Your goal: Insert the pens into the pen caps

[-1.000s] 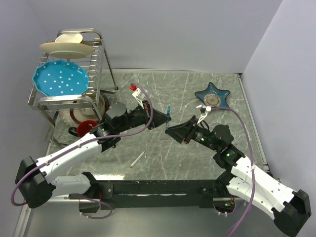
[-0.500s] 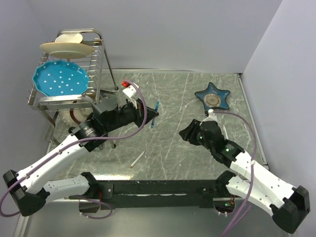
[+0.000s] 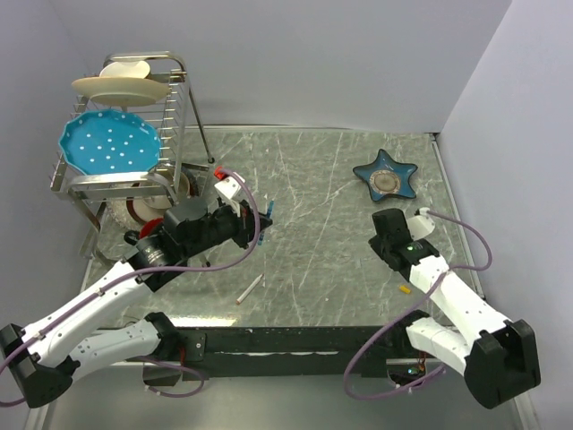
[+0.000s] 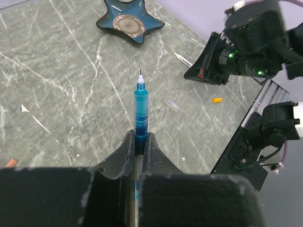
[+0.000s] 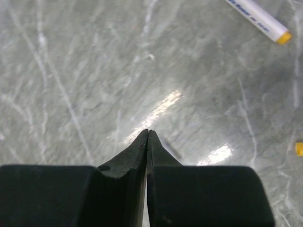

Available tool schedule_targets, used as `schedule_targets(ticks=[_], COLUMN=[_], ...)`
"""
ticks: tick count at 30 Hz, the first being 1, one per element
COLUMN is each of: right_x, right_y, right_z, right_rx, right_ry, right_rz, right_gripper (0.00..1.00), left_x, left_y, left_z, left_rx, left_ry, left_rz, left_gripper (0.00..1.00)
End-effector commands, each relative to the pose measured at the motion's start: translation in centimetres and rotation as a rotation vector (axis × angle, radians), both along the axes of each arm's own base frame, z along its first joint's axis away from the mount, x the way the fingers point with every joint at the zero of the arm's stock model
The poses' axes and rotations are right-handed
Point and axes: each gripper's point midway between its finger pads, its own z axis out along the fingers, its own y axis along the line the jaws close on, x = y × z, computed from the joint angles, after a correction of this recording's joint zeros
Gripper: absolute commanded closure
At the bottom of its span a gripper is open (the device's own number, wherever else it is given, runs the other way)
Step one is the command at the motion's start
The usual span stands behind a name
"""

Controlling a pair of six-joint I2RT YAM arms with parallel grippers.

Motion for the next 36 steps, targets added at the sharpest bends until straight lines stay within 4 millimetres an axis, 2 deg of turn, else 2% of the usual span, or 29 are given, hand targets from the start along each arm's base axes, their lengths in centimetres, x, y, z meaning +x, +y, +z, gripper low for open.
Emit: schedule_targets(ticks=[1, 6, 9, 15, 20, 25, 36], right_x=[0.3, 0.0, 0.3, 0.8, 0.4, -0.8, -2.3], right_y=[-0.6, 0.5, 0.8, 2.9, 4.7, 7.2, 9.1], right_z=[-1.8, -5.2, -6.1, -7.7, -7.9, -7.8, -6.0], right_rx=[-0.03, -0.005, -0.014, 0.033, 0.108, 0.224, 0.229], right_ry=[0.013, 0.102, 0.147, 0.193, 0.173, 0.148, 0.137], right_rz=[-0.008, 0.054, 0.067, 0.181, 0.257, 0.339, 0.437], right_gripper=[0.94, 0.95, 0.97, 1.0, 1.0, 0.99, 0.93], left_x=[0.1, -0.2, -0.1, -0.1, -0.1, 0.2, 0.3], left_y=[0.0, -0.5, -0.3, 0.2, 0.2, 0.1, 0.1], left_z=[1.9, 1.9, 1.8, 2.5, 2.4, 2.1, 1.8], left_rx=[-0.043, -0.038, -0.036, -0.052, -0.044, -0.034, -0.029], left_ry=[-0.063, -0.053, -0.059, -0.082, -0.079, -0.073, -0.071], left_rz=[0.001, -0.028, -0.023, -0.002, -0.002, 0.003, 0.008], left_gripper=[0.99, 0.99, 0.99, 0.99, 0.99, 0.99, 0.99])
